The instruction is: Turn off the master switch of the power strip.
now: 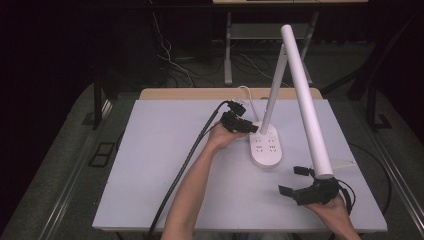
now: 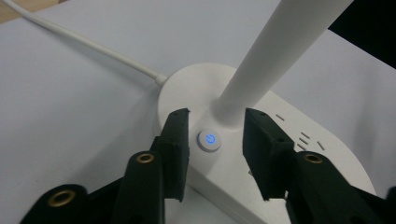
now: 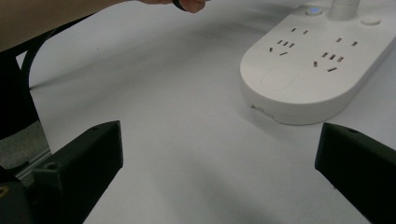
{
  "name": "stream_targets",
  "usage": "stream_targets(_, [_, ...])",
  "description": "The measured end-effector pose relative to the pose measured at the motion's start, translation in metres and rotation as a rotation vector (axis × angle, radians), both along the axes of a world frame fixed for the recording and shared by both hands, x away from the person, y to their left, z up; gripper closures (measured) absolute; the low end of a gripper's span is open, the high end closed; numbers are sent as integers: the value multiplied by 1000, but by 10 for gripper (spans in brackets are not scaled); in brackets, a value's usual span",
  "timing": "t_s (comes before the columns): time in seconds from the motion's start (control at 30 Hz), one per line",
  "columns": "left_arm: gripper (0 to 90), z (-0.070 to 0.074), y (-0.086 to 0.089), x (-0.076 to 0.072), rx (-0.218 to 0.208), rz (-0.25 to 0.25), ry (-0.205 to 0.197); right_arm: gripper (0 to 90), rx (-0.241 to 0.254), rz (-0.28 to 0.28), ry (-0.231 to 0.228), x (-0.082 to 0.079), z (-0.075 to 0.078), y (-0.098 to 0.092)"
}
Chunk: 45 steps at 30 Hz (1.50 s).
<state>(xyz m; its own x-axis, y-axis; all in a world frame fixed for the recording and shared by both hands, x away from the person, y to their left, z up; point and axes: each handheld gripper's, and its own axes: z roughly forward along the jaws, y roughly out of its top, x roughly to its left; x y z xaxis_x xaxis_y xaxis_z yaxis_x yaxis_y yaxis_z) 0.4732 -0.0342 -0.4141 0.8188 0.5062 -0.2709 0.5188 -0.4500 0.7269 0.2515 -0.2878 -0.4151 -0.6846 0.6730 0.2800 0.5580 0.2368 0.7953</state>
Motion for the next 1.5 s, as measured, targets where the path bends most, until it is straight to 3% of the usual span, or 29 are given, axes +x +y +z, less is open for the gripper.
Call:
stream_targets(0.17, [742, -3, -1, 2, -12, 6, 13, 2, -1, 3, 0, 0, 0, 0])
stream_targets(0.33, [821, -7, -3, 3, -34, 18, 24, 2, -1, 4, 0, 0, 0, 0])
stream_targets(0.5, [883, -11, -5, 5, -24, 16, 37, 2, -4, 9, 2, 0, 0, 1])
stream_targets(0.93, [899, -12, -16, 3, 34, -13, -1, 2, -7, 7, 3, 1, -1, 1])
stream_targets(1.2, [900, -19, -11, 9, -36, 0, 72, 2, -8, 7, -3, 0, 0, 1])
stream_targets(1.33, [900, -18, -13, 9, -24, 6, 69, 2, -7, 7, -2, 0, -1, 1])
stream_targets(1.43, [900, -19, -11, 13, -49, 13, 113, 2, 12, 0, 0, -1, 1, -1])
stream_targets(1.5, [900, -20, -10, 13, -56, 14, 121, 2, 19, -3, 5, -1, 1, -2])
